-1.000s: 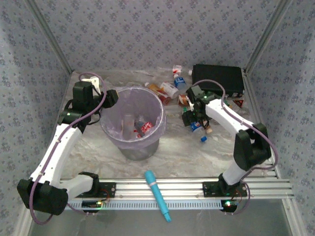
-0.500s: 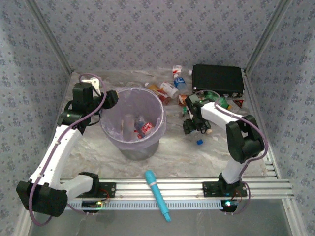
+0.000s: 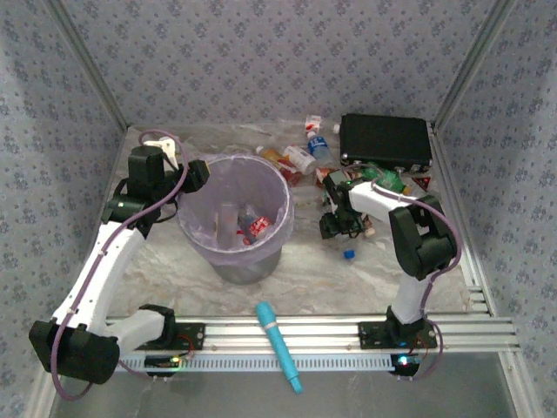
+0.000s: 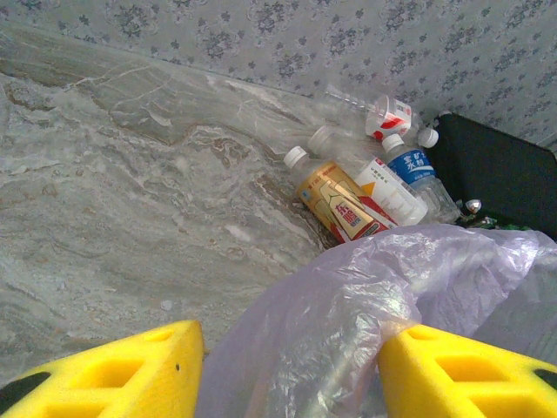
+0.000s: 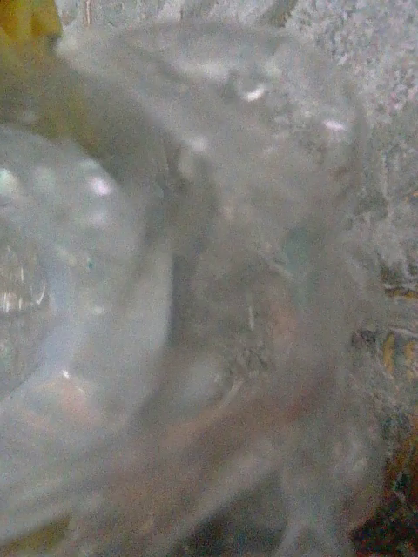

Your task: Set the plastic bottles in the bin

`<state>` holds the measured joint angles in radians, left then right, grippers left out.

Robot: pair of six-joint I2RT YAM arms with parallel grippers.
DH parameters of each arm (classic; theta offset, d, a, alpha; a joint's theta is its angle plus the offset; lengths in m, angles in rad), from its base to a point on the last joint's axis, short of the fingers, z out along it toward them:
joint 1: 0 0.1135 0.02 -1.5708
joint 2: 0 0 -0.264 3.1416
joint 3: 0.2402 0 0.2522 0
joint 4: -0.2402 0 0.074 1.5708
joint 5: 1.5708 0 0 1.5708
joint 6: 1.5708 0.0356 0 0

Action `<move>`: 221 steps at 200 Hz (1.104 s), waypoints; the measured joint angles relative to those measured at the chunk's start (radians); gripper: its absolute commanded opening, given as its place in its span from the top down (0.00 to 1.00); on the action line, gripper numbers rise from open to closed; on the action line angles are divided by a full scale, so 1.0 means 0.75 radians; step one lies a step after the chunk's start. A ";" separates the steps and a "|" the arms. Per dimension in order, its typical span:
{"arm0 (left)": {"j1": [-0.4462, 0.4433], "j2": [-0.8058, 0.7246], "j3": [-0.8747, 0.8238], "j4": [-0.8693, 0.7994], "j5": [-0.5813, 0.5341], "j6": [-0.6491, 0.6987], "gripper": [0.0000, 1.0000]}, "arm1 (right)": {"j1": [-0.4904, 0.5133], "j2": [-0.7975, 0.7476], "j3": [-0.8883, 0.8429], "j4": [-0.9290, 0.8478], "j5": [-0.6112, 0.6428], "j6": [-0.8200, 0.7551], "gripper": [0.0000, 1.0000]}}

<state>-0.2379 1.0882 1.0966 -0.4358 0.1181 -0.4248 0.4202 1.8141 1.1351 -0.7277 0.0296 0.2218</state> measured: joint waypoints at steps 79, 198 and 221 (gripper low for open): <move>0.000 0.001 0.000 0.000 0.001 0.001 0.45 | 0.008 -0.050 0.064 -0.060 -0.012 0.033 0.41; 0.000 0.002 0.000 0.002 0.001 0.001 0.45 | 0.043 -0.458 0.766 -0.269 -0.072 -0.043 0.49; 0.000 0.002 0.000 0.003 0.001 0.001 0.45 | 0.119 -0.443 0.985 -0.290 -0.081 -0.060 0.49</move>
<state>-0.2379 1.0893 1.0966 -0.4339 0.1188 -0.4240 0.5091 1.4818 1.8740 -0.9451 -0.0315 0.1772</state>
